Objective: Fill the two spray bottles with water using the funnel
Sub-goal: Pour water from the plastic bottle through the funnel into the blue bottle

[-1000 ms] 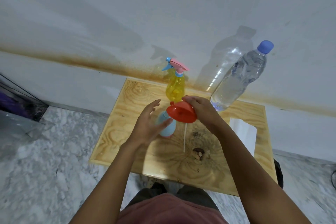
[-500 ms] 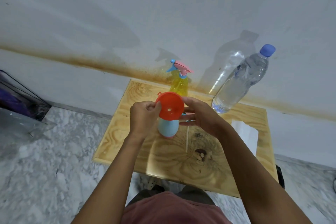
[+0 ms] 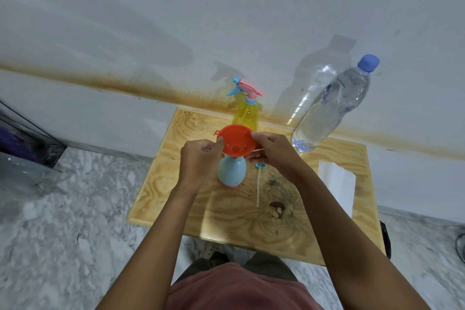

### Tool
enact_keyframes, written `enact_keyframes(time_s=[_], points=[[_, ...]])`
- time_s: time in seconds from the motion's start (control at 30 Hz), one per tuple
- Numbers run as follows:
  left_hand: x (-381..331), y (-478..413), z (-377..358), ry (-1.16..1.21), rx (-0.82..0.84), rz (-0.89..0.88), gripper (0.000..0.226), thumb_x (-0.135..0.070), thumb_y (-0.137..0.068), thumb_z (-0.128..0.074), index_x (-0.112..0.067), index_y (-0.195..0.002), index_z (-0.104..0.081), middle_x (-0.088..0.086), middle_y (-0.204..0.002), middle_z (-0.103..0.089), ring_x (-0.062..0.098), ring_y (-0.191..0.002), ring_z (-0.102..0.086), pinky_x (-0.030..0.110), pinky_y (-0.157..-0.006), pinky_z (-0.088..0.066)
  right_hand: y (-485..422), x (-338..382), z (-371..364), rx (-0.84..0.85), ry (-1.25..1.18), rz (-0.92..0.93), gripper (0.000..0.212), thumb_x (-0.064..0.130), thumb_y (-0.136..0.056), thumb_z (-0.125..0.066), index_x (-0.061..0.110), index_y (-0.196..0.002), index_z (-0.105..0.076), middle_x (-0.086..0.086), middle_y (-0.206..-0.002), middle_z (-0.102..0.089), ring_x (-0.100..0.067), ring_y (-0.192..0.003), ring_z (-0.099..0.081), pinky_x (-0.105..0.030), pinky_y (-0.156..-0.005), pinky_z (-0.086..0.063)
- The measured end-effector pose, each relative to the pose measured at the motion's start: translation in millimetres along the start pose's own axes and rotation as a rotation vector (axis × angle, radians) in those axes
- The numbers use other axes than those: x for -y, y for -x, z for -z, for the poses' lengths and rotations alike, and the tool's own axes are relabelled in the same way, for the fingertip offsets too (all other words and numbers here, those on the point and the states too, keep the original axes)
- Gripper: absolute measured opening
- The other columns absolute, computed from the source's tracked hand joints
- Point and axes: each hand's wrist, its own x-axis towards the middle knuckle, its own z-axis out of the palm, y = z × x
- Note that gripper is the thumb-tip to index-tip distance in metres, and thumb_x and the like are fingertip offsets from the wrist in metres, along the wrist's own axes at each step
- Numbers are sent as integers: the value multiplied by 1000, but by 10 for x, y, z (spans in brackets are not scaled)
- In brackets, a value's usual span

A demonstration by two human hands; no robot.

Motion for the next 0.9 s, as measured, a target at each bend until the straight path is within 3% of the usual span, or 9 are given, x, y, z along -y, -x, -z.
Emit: enact_keyframes(time_s=[0.1,0.2,0.3,0.4,0.5,0.57,0.67,0.8,0.9], points=[[60,-48,-18,-10,49,20,37,-35,-93,-62,-13,-68,-78,-4,-62,-73,19,-71,-71,40,-79,-55,-35,-57,-10,-56,51,-15,31,25,-103,-52,4,-122,-66,-9,-81,-72,-11,-60,-70,-26,-64,-60],[149,-108,-37,0,75,37,20,-35,-90,-67,-17,-89,-74,-3,-80,-75,18,-82,-71,39,-85,-55,-53,-124,-3,-76,111,-38,33,28,-103,-52,6,-122,-66,-5,-85,-72,-12,-67,-71,-29,-68,-59],[172,-130,-48,18,86,48,26,-32,-89,-68,-23,-112,-61,-2,-93,-75,20,-88,-71,37,-83,-55,-48,-161,-5,-79,145,-36,35,31,-103,-51,7,-124,-66,-6,-90,-73,-17,-74,-71,-30,-70,-56],[139,-128,-59,22,83,28,24,-29,-89,-67,-24,-112,-61,-2,-97,-73,18,-87,-69,31,-75,-53,-45,-161,-9,-98,204,-6,33,31,-104,-50,9,-121,-68,-2,-91,-73,-12,-72,-70,-32,-72,-55],[86,-109,-59,-13,-4,-18,35,-44,-86,-66,-25,-115,-58,-4,-106,-65,16,-92,-62,28,-71,-49,-13,-129,35,-134,294,79,28,29,-103,-50,15,-112,-72,0,-96,-74,-8,-73,-70,-19,-66,-54],[-4,-108,-70,-36,-91,-106,40,-53,-82,-61,-28,-113,-58,-7,-107,-61,15,-96,-59,29,-73,-48,24,-91,131,-215,326,156,25,28,-102,-52,16,-110,-72,1,-95,-73,-13,-80,-71,-18,-67,-53],[-316,-144,-170,-25,-139,-274,29,-48,-83,-60,-30,-106,-59,-11,-101,-62,14,-93,-57,27,-71,-47,121,25,403,-434,340,300,22,27,-100,-56,17,-110,-72,7,-90,-71,-16,-82,-70,-29,-76,-55],[-836,-232,-650,12,-30,-514,27,-38,-83,-63,-20,-103,-66,-6,-94,-66,13,-82,-59,21,-71,-47,313,263,890,-727,240,404,12,29,-97,-59,33,-103,-68,14,-91,-70,-4,-88,-66,-28,-81,-53],[-1124,-282,-1214,-17,154,-522,44,-37,-79,-73,-17,-116,-63,-2,-102,-63,16,-89,-58,22,-75,-47,372,410,1264,-839,249,433,17,34,-97,-59,37,-114,-61,13,-107,-65,-1,-99,-61,-26,-83,-52]])
